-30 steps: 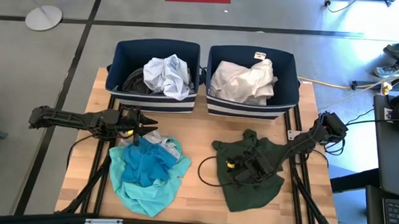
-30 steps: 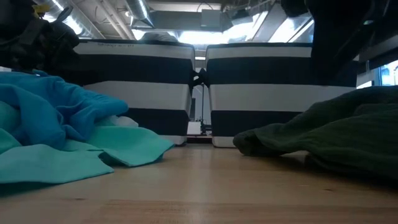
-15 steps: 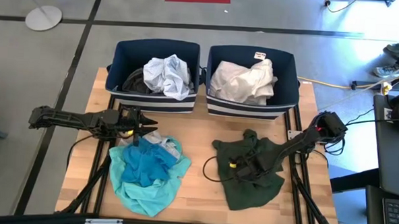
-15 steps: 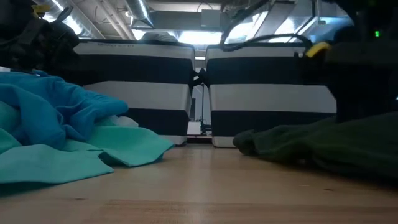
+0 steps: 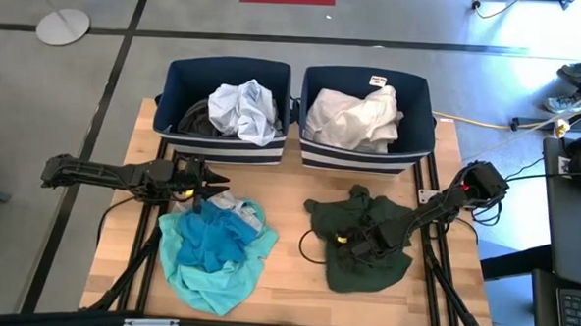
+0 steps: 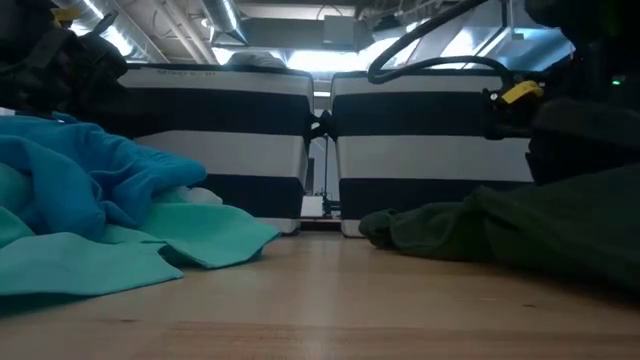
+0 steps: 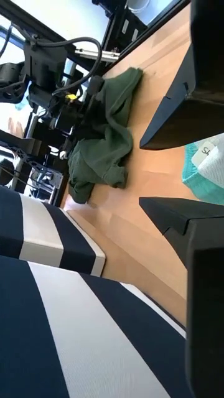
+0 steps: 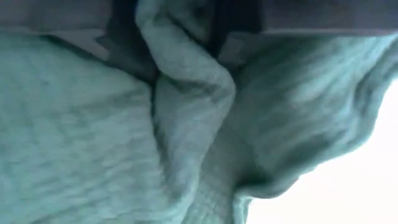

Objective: Sort clothes
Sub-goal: Put the green shirt into the left blue laundry bin

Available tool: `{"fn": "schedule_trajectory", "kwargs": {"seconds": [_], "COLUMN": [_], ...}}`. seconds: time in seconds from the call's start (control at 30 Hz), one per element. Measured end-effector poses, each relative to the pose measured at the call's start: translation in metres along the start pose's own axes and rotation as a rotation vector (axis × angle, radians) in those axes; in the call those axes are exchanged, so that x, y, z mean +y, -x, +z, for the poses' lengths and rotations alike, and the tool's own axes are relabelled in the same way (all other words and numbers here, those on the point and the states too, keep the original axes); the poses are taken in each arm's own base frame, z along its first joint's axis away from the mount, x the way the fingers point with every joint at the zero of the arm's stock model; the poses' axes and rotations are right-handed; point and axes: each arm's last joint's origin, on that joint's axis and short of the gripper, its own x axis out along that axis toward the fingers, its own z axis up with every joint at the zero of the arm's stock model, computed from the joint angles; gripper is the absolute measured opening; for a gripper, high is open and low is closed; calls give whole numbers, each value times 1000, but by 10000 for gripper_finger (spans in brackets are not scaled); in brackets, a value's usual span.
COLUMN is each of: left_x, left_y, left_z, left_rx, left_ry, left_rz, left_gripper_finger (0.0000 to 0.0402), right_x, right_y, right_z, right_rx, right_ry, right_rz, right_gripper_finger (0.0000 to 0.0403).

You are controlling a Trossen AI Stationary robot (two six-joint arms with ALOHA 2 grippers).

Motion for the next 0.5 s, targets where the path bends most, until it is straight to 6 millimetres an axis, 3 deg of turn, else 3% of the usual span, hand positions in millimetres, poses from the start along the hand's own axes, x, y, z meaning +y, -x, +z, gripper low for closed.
{"fn": "schedule_trajectory", "kwargs": {"seconds": [0.17, 0.5], "left_x": [0, 0], "left_y": [0, 0], "left_z": [0, 0], "left_rx": [0, 0], "left_ry": [-4, -4], "left_rz": [0, 0], "left_gripper_finger": [125, 125], "right_x": [0, 15], "right_y": [0, 2], "right_z": [1, 8], "right_rx": [-23, -92], "right_ry": [26, 25], "right_rz": [-11, 100], "right_gripper_finger": [25, 20]}}
